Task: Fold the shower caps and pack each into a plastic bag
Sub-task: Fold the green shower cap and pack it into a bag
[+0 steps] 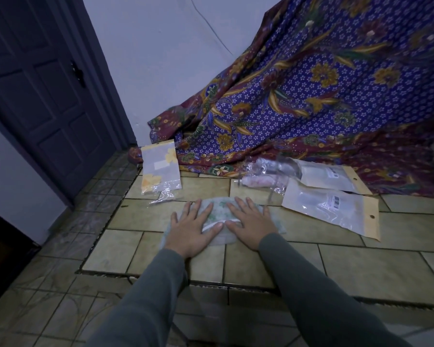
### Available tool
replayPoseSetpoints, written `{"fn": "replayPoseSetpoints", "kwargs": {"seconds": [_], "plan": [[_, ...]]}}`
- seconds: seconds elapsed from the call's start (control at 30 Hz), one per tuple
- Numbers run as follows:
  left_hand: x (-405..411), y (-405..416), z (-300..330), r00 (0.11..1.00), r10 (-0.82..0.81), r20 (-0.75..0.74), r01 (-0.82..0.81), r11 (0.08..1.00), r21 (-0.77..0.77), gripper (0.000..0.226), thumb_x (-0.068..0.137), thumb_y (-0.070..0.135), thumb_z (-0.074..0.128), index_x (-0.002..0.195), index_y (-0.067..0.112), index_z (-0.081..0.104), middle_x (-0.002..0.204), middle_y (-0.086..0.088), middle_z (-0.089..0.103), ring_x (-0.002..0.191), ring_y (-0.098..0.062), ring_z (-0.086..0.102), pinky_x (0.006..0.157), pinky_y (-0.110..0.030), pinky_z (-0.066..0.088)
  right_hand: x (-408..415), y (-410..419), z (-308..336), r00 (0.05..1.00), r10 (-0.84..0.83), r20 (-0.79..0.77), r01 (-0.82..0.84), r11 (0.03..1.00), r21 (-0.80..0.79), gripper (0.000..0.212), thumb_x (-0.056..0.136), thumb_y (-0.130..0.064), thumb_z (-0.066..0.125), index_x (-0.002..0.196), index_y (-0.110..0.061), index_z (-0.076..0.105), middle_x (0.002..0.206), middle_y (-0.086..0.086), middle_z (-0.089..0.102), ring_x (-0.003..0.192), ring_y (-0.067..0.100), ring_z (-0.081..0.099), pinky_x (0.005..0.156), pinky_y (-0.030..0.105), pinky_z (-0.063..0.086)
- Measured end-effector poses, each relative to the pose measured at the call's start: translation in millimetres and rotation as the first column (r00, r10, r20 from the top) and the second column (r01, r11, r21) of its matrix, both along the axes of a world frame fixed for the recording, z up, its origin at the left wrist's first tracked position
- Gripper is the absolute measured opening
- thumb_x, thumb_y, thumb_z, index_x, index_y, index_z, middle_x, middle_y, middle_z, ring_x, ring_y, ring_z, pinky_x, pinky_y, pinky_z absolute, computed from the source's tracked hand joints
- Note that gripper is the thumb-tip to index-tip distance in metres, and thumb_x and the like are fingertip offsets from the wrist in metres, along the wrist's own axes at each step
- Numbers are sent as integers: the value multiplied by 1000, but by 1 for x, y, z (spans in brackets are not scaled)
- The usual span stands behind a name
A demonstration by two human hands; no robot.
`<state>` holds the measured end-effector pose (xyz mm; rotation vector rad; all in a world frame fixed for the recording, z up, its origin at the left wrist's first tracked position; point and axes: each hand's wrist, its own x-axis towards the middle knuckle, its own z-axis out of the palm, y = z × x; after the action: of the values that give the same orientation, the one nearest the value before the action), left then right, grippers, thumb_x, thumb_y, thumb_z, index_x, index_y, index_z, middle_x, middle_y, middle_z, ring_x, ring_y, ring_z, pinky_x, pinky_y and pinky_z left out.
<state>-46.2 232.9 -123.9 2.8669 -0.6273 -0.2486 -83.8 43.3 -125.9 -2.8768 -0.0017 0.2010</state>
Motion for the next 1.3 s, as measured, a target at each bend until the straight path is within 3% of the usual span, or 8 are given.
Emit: {"fn": "replayPoseSetpoints", "kwargs": {"seconds": [0.23,0.37,0.47,0.53,0.8,1.03,1.13,1.3], "plan": [[7,2,10,994,-16,-109,22,998,54,53,98,56,17,148,46,2,159,9,-9,146,-14,-8,115,-48,-2,1,-7,-3,1000,4,22,-6,998,66,55,102,-42,17,152,-25,2,159,-10,-4,145,8,-5,116,43,-4],[2,7,22,1000,-12,-28,13,998,57,50,96,58,24,143,43,32,152,-1,25,137,-25,26,109,-43,27,-3,-12,0,989,61,135,-69,996,52,52,100,-39,34,149,-21,26,159,-4,13,146,16,3,115,45,-3],[-3,13,30,991,132,16,-132,991,-38,34,91,52,43,116,36,62,118,-1,49,108,-23,54,91,-35,46,-10,-4,4,913,60,403,-65,998,-1,29,90,-28,52,114,-18,66,127,8,53,134,30,35,109,57,19],[-6,16,31,973,229,10,-226,969,-100,21,86,40,53,99,30,66,107,-2,58,97,-22,60,84,-32,50,-12,9,12,845,8,534,-7,1000,-4,27,83,-34,50,92,-21,71,99,3,57,109,29,51,92,50,40],[-12,19,20,915,388,-108,-401,855,-329,8,84,24,56,78,18,56,81,-6,65,83,-26,61,66,-25,41,-13,20,20,970,199,138,-195,980,-38,64,83,-70,22,132,-36,47,122,-8,47,114,15,39,95,38,27],[-22,-1,21,945,224,236,-89,876,-475,18,86,31,62,99,18,64,97,-4,54,84,-20,57,76,-30,46,-8,-1,17,975,187,120,-183,982,-45,53,90,-52,44,139,-34,41,142,-9,39,129,16,30,100,35,23],[-34,-13,14,985,-88,151,152,857,-492,13,84,32,66,90,21,66,90,4,59,85,-9,54,79,-21,43,-18,7,3,976,114,184,-115,993,-9,60,81,-53,35,138,-35,41,142,-8,37,131,16,28,100,34,24],[-30,-10,3,996,-52,69,82,817,-571,7,81,12,69,86,16,71,85,5,65,82,-8,55,76,-7,38,-28,1,0,926,96,365,-167,971,170,51,84,-50,27,116,-28,61,120,-3,50,117,17,39,97,40,31]]}}
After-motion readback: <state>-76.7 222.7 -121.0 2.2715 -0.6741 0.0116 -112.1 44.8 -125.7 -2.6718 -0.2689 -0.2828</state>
